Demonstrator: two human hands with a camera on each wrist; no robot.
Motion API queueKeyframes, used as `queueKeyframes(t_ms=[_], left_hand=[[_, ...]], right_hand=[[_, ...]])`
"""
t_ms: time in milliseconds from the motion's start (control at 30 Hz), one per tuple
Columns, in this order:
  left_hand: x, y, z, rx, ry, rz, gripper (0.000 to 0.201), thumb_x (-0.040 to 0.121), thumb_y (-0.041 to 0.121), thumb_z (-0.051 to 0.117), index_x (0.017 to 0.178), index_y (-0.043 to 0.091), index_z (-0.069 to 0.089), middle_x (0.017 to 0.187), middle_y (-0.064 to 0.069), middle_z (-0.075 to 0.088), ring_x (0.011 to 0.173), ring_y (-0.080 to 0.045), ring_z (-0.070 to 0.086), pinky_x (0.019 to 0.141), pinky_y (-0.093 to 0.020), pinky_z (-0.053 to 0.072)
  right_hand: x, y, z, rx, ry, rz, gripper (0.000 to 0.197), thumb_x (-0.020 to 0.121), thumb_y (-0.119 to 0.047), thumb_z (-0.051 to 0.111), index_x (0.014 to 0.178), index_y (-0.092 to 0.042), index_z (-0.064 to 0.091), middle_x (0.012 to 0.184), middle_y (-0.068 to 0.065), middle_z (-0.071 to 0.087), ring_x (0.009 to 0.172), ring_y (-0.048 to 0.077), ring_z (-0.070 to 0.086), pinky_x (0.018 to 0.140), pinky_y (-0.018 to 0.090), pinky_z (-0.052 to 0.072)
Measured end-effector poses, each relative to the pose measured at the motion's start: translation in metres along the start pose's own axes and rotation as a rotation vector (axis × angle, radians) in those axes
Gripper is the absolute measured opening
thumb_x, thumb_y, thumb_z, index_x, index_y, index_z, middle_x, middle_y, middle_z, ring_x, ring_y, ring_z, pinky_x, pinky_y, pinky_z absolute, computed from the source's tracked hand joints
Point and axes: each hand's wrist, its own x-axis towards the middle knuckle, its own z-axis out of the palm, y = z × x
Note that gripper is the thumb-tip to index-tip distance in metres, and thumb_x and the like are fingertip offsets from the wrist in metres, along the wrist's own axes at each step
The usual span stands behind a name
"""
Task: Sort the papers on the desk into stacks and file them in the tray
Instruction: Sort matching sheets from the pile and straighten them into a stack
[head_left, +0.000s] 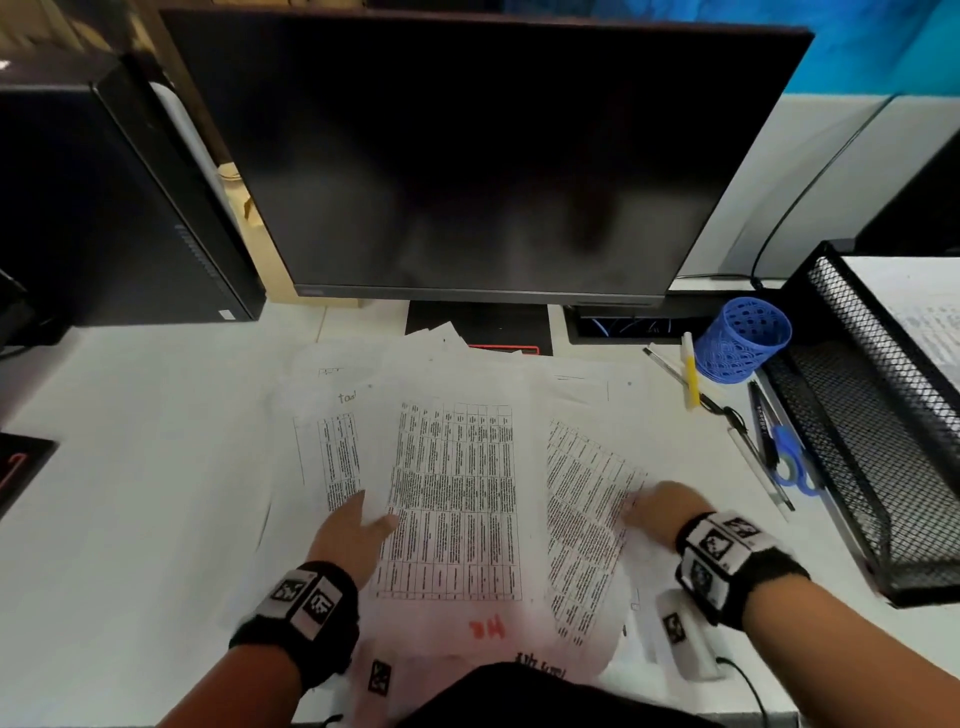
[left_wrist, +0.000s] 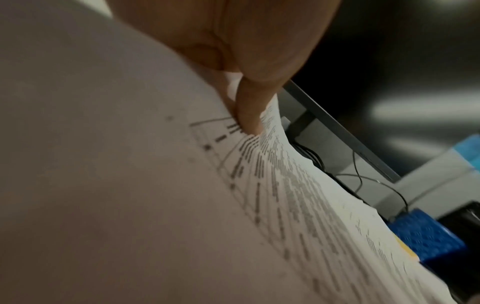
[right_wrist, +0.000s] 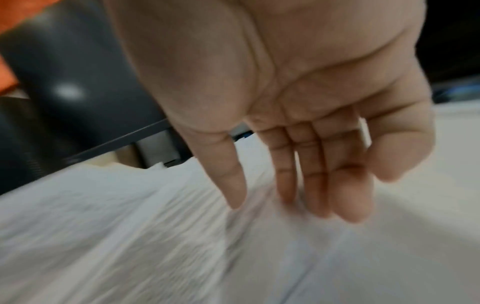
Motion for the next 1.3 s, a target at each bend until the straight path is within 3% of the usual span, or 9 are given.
queueKeyframes(t_ms=[67, 200, 333, 500, 633, 733, 1067, 1200, 1300], left_hand=[[-0.002, -0.001, 0.002, 0.070, -0.027, 0.080, 0.067, 0.094, 0.036, 0.051, 0.148, 0.010, 0.022, 0.153, -0.010, 0.027, 0.140, -0.025, 0.027, 0.113, -0.035, 0.022], [-0.008, -0.006, 0.006, 0.058, -0.106, 0.216, 0.044, 0.095, 0.032, 0.050, 0.135, 0.015, 0.045, 0.128, 0.001, 0.055, 0.121, -0.019, 0.050, 0.097, -0.028, 0.036], [-0.015, -0.002, 0.007, 0.125, -0.146, 0.284, 0.034, 0.094, 0.030, 0.052, 0.125, 0.015, 0.046, 0.117, 0.006, 0.050, 0.109, -0.012, 0.047, 0.094, -0.027, 0.037], [-0.018, -0.005, 0.006, 0.157, -0.174, 0.321, 0.023, 0.090, 0.026, 0.058, 0.107, 0.025, 0.043, 0.108, 0.002, 0.052, 0.100, -0.014, 0.053, 0.085, -0.027, 0.042], [-0.023, -0.006, 0.006, 0.208, -0.173, 0.398, 0.032, 0.089, 0.011, 0.057, 0.114, 0.026, 0.045, 0.102, 0.009, 0.046, 0.103, -0.016, 0.049, 0.090, -0.025, 0.043], [-0.024, -0.004, 0.005, 0.231, -0.162, 0.461, 0.034, 0.085, 0.002, 0.056, 0.103, 0.029, 0.047, 0.091, 0.021, 0.041, 0.094, -0.013, 0.047, 0.071, -0.006, 0.035], [-0.014, -0.009, 0.007, 0.199, -0.157, 0.462, 0.031, 0.074, -0.001, 0.064, 0.094, 0.022, 0.070, 0.103, 0.012, 0.059, 0.101, -0.012, 0.058, 0.083, -0.018, 0.047], [-0.018, -0.011, 0.007, 0.111, -0.203, 0.469, 0.077, 0.074, -0.005, 0.067, 0.091, 0.069, 0.057, 0.110, 0.034, 0.058, 0.107, 0.012, 0.052, 0.091, -0.008, 0.040], [-0.021, -0.009, 0.005, 0.099, -0.236, 0.426, 0.063, 0.081, 0.000, 0.064, 0.104, 0.057, 0.057, 0.121, 0.030, 0.054, 0.114, 0.010, 0.047, 0.093, -0.005, 0.033]], right_hand=[[0.010, 0.025, -0.011, 0.114, 0.049, 0.177, 0.048, 0.093, -0.034, 0.052, 0.127, -0.001, 0.050, 0.130, 0.015, 0.056, 0.118, 0.028, 0.056, 0.097, 0.032, 0.045], [0.026, 0.046, -0.006, 0.332, 0.062, 0.228, 0.026, 0.087, -0.029, 0.060, 0.070, -0.010, 0.058, 0.081, 0.011, 0.068, 0.082, 0.028, 0.069, 0.075, 0.031, 0.051], [0.026, 0.041, -0.005, 0.556, 0.312, 0.226, 0.013, 0.084, -0.018, 0.063, 0.093, -0.009, 0.064, 0.098, 0.014, 0.070, 0.090, 0.030, 0.066, 0.081, 0.035, 0.052], [0.029, 0.039, -0.010, 0.800, 0.285, 0.329, 0.075, 0.078, -0.028, 0.073, 0.140, -0.007, 0.036, 0.116, 0.017, 0.062, 0.108, 0.034, 0.060, 0.093, 0.039, 0.048], [0.030, 0.038, -0.011, 0.748, 0.285, 0.233, 0.013, 0.086, -0.023, 0.063, 0.091, -0.010, 0.063, 0.082, 0.012, 0.066, 0.077, 0.027, 0.061, 0.076, 0.033, 0.049], [0.029, 0.036, -0.013, 0.789, 0.443, 0.136, 0.030, 0.087, -0.022, 0.062, 0.064, -0.011, 0.046, 0.066, 0.011, 0.056, 0.059, 0.025, 0.052, 0.066, 0.033, 0.045], [0.030, 0.031, -0.034, 0.869, 0.569, 0.129, 0.013, 0.087, -0.033, 0.058, 0.090, -0.026, 0.068, 0.076, 0.017, 0.070, 0.076, 0.034, 0.068, 0.082, 0.044, 0.055], [0.024, 0.038, -0.038, 0.950, 0.668, 0.044, 0.012, 0.089, -0.032, 0.053, 0.083, -0.030, 0.063, 0.086, 0.010, 0.067, 0.081, 0.033, 0.064, 0.081, 0.048, 0.054], [0.015, 0.040, -0.043, 1.133, 0.661, -0.042, 0.014, 0.085, -0.034, 0.049, 0.076, -0.032, 0.060, 0.075, 0.008, 0.058, 0.071, 0.027, 0.055, 0.074, 0.044, 0.050]])
